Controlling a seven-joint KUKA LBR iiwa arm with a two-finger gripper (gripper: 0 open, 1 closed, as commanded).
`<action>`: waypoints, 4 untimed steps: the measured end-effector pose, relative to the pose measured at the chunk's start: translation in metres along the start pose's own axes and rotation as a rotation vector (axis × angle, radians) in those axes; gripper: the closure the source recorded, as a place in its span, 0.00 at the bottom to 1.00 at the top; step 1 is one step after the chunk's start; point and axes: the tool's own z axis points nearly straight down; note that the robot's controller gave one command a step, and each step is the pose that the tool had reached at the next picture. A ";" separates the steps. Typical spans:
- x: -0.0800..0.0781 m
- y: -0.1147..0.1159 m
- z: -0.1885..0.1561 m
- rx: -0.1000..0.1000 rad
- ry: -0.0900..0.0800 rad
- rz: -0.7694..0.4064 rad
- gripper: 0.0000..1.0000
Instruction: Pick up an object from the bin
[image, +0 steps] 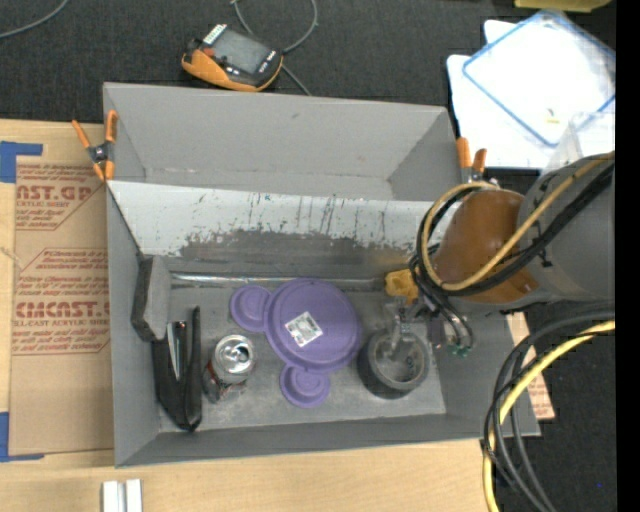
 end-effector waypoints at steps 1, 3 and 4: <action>0.000 0.000 0.000 0.000 0.000 0.000 1.00; 0.021 0.038 -0.003 0.003 -0.029 0.049 1.00; 0.013 0.041 -0.002 0.010 -0.030 -0.236 1.00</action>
Offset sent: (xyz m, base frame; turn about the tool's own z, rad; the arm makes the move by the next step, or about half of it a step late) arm -0.0173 0.0401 -0.0055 0.1086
